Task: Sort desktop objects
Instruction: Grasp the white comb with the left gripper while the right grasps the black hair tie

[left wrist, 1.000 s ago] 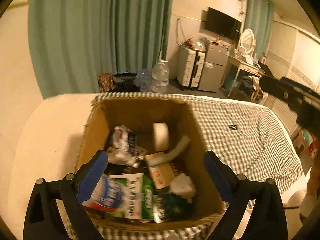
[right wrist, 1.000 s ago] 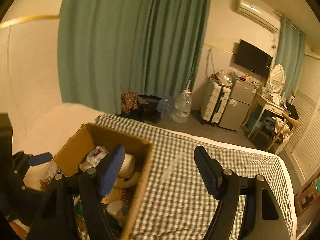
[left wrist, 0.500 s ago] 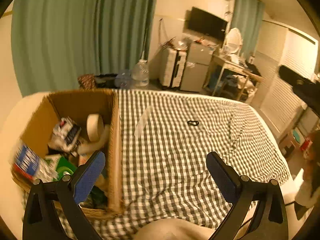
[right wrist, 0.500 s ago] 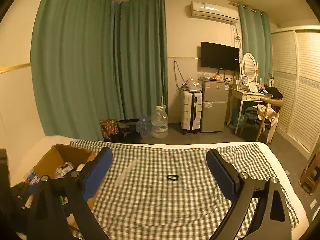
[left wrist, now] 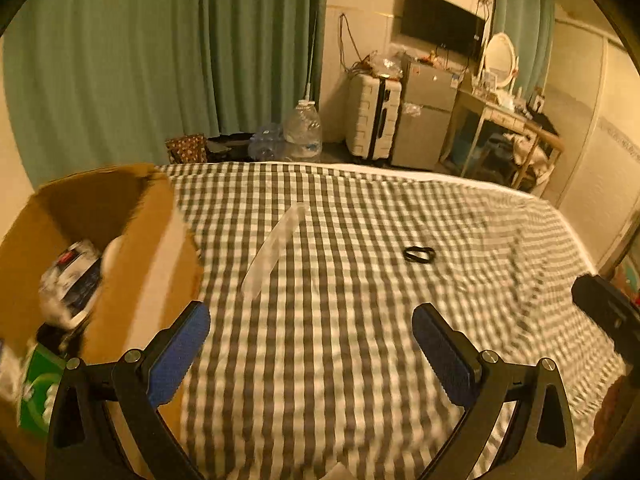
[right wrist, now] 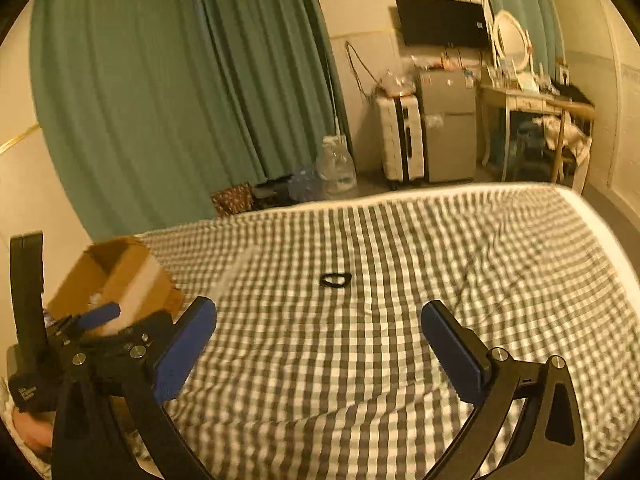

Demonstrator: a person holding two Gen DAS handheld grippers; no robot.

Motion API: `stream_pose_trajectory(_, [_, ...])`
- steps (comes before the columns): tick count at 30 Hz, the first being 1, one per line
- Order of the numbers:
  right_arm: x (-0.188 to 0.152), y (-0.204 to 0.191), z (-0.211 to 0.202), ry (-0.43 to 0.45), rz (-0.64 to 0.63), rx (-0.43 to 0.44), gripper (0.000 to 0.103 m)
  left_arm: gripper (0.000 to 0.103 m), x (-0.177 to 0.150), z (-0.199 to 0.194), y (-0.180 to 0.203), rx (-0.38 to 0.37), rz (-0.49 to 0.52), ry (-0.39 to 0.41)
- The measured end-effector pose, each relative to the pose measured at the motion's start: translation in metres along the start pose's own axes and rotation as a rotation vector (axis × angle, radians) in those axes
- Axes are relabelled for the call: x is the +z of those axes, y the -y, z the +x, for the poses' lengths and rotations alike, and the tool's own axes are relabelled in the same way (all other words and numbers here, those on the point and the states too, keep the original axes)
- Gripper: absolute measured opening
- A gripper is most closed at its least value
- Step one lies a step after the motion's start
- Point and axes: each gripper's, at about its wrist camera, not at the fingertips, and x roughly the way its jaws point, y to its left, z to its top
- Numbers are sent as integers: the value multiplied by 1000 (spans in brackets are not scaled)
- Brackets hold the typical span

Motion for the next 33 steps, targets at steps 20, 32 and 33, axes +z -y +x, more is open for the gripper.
stream_pose_trajectory(20, [-13,4,209,-228,-139,-73,73,99,22,197,-25,57,-7,-126])
stream_pose_trajectory(32, [-12,17,158,-281,-144,-117,7,25,11,145,-13,-7,102,-179])
stream_pose_trajectory(33, [-11,18,150,-277,-129,-109,7,25,9,136,-12,-20,92,-185])
